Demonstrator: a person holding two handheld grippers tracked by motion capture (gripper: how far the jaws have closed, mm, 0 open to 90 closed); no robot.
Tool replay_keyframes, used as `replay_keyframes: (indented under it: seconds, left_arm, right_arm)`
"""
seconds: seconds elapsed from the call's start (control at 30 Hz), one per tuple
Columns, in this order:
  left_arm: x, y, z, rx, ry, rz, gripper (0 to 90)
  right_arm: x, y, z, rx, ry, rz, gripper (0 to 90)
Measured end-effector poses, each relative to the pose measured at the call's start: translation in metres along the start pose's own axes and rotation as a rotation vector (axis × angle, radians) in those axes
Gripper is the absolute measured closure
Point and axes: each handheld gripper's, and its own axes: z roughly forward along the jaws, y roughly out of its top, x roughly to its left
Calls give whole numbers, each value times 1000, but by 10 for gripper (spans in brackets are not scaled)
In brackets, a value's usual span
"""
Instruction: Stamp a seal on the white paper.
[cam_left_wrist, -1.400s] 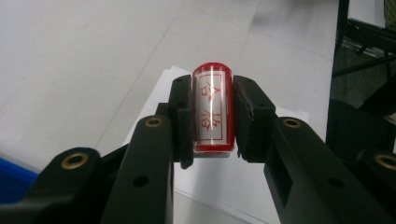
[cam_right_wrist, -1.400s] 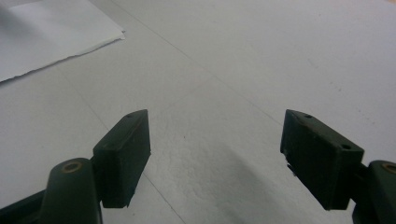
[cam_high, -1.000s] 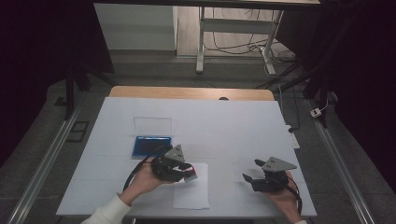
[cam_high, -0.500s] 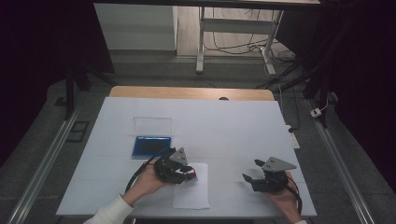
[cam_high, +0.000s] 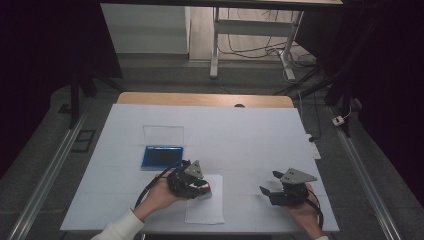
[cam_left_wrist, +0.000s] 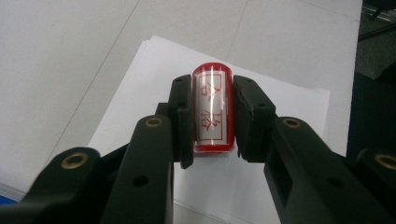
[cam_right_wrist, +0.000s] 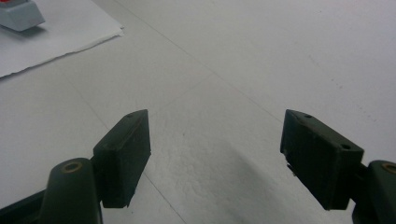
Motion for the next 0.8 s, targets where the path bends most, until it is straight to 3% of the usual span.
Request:
replay_keyframes:
  seconds: [0.8]
  left_arm:
    - [-2,0,7,19,2,10,701]
  right_arm:
    - [0,0,0,2,-2,0,239]
